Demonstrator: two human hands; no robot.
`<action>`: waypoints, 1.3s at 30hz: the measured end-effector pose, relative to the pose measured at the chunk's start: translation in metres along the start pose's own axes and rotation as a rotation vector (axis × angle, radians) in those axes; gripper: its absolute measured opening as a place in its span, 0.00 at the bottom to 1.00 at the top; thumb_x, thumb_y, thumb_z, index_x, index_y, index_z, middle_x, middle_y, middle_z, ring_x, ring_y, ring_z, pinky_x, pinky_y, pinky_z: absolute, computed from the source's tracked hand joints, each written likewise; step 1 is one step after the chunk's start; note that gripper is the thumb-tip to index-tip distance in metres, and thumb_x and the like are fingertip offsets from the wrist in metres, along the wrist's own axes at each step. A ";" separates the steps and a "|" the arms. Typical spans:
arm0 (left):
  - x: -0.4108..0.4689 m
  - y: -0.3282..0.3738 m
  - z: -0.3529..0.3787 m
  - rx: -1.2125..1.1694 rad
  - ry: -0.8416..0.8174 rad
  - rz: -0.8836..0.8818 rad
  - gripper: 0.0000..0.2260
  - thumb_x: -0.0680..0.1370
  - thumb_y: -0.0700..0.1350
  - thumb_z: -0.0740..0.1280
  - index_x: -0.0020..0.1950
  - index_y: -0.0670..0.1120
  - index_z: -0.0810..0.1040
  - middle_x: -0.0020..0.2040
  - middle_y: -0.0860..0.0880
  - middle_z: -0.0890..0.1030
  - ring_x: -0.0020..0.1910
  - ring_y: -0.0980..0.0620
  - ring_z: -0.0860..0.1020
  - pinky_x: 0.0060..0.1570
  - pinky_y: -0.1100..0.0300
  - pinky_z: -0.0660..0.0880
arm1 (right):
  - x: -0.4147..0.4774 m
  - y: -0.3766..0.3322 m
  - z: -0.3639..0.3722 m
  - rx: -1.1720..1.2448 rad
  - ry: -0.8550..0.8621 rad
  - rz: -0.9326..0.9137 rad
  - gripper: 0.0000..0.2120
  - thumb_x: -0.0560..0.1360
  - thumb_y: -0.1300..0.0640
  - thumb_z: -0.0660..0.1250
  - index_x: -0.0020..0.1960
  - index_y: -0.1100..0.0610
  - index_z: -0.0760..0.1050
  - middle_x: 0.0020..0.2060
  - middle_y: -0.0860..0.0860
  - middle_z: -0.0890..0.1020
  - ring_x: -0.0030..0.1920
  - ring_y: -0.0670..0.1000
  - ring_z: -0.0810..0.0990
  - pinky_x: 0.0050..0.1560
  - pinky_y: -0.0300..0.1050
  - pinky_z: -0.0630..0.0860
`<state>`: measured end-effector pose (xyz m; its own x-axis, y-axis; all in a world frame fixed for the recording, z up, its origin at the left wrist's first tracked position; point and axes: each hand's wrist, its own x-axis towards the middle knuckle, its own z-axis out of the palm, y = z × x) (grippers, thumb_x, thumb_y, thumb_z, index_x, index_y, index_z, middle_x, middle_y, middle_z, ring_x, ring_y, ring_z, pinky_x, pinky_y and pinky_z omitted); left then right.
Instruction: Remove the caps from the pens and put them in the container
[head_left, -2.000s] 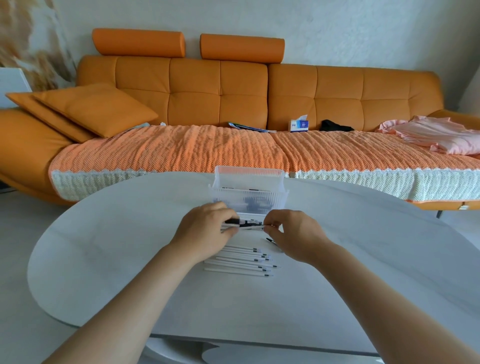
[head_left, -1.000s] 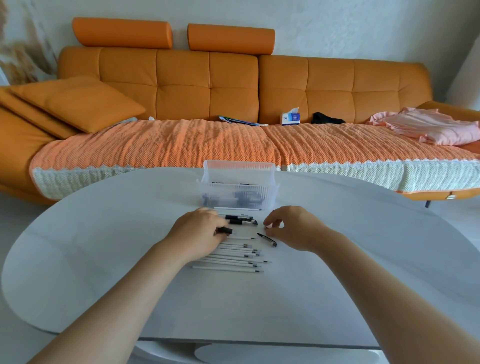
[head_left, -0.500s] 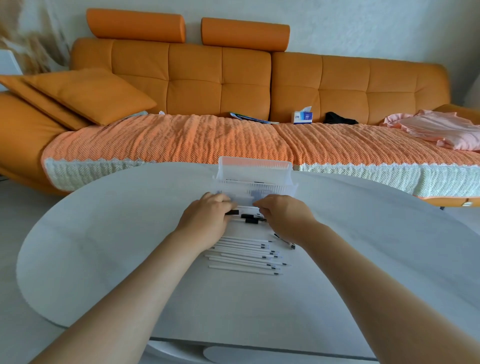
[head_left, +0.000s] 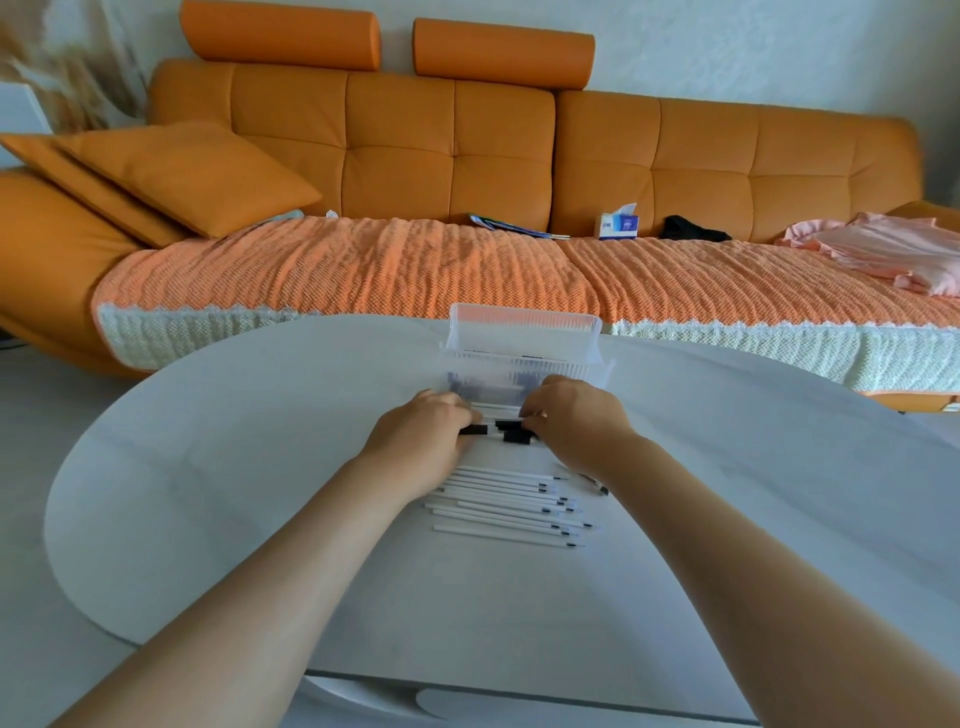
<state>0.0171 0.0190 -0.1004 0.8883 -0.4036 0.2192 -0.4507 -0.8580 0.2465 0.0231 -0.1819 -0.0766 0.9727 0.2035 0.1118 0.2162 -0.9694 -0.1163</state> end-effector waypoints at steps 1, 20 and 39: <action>0.000 0.001 -0.001 -0.001 0.008 -0.001 0.15 0.80 0.44 0.62 0.65 0.56 0.77 0.62 0.57 0.76 0.62 0.52 0.70 0.54 0.52 0.75 | -0.001 0.000 -0.002 0.005 0.015 0.003 0.10 0.80 0.51 0.62 0.53 0.47 0.83 0.50 0.46 0.79 0.48 0.51 0.79 0.46 0.48 0.78; -0.005 0.045 -0.015 0.027 0.228 0.068 0.10 0.80 0.54 0.62 0.50 0.52 0.80 0.45 0.54 0.80 0.47 0.53 0.77 0.38 0.56 0.74 | -0.059 0.043 -0.035 0.378 0.074 -0.003 0.08 0.78 0.50 0.67 0.55 0.41 0.80 0.45 0.37 0.80 0.45 0.41 0.77 0.48 0.40 0.75; 0.000 0.049 -0.014 -0.053 0.139 -0.086 0.08 0.80 0.55 0.62 0.56 0.59 0.79 0.52 0.59 0.79 0.50 0.54 0.78 0.45 0.57 0.75 | -0.063 0.060 -0.029 0.403 0.067 0.149 0.10 0.81 0.57 0.62 0.52 0.50 0.82 0.45 0.45 0.80 0.40 0.44 0.75 0.38 0.37 0.70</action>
<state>-0.0063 -0.0190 -0.0747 0.9047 -0.2781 0.3228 -0.3806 -0.8682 0.3185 -0.0273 -0.2565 -0.0622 0.9909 0.0433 0.1271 0.1028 -0.8537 -0.5106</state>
